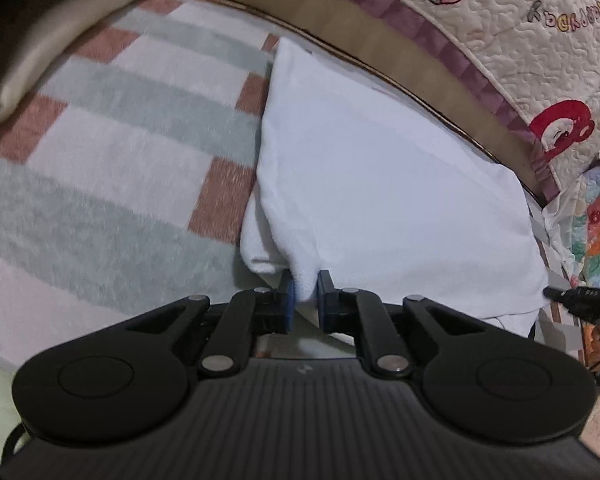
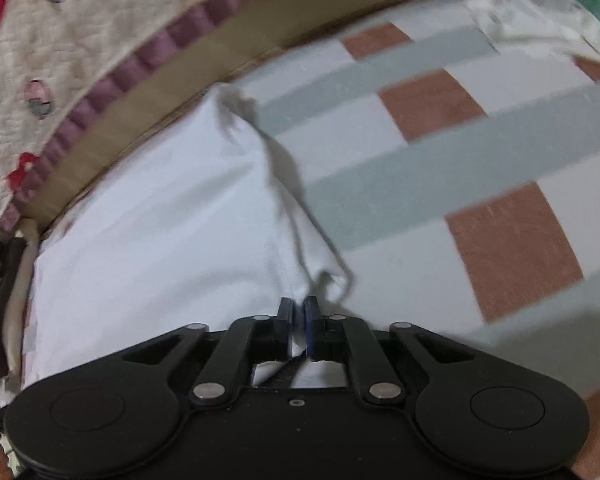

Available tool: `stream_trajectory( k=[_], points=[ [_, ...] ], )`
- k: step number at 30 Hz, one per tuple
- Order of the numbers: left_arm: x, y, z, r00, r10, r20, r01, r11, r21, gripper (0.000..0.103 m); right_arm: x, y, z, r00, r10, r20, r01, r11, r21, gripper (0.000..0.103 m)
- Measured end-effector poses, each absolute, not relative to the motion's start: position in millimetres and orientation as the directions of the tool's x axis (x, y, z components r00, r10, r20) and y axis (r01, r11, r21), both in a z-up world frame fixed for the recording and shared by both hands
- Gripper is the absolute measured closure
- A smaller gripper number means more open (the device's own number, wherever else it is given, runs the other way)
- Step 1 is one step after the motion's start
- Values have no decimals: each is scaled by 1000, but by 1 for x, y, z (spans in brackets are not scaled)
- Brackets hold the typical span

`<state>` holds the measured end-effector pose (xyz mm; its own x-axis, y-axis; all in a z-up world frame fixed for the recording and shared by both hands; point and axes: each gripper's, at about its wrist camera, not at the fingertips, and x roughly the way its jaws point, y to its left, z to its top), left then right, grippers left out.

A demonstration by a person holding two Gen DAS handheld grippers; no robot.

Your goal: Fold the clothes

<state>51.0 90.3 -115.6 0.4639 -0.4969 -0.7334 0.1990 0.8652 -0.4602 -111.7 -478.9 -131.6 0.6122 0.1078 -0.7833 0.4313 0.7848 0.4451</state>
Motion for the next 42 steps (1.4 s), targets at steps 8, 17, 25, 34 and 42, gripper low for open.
stream_trajectory(
  k=[8, 17, 25, 34, 42],
  points=[
    [55, 105, -114, 424, -528, -736, 144, 841, -521, 93, -132, -498, -120, 697, 126, -706, 443, 698, 563, 96],
    [44, 83, -97, 421, -439, -793, 257, 897, -360, 76, -123, -501, -138, 546, 107, -831, 536, 718, 445, 89],
    [50, 20, -72, 452, -572, -685, 492, 800, -344, 62, -125, -523, -138, 626, 67, -777, 584, 621, 523, 50],
    [55, -116, -102, 339, -472, -814, 608, 770, -193, 62, -122, -524, -153, 684, 128, -718, 555, 547, 627, 52],
    [71, -109, -122, 325, -451, -831, 469, 840, -273, 61, -114, -525, -168, 736, 258, -626, 462, 485, 743, 48]
  ],
)
